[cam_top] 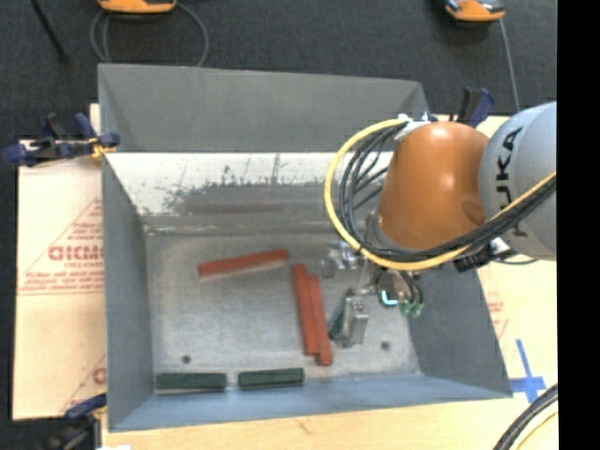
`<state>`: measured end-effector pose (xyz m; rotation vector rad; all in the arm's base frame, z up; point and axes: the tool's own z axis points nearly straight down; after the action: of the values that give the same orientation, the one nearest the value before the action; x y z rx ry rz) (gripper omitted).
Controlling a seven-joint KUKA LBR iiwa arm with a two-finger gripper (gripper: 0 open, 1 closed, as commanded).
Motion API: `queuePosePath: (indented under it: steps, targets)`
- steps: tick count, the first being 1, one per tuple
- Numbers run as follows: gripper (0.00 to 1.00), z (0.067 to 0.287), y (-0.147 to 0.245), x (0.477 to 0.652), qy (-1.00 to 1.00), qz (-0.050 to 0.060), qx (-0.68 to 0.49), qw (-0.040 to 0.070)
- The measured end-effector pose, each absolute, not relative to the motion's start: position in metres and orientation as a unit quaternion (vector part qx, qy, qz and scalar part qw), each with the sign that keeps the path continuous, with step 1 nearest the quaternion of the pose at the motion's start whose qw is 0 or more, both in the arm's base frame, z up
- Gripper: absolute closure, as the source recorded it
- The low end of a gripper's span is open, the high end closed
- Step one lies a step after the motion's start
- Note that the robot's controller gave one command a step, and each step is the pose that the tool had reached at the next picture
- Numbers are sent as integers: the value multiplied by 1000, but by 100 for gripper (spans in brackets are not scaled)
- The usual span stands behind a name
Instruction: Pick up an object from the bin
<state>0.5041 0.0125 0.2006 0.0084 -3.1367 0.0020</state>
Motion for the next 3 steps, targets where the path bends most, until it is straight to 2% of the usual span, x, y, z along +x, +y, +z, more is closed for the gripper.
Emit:
queuePosePath:
  steps: [1,2,3]
  targets:
    - [0,68,-41,549,-998,-1,-58,1]
    - [0,72,-159,599,-996,2,-90,-5]
    - [0,125,-124,527,-956,-1,-294,-1]
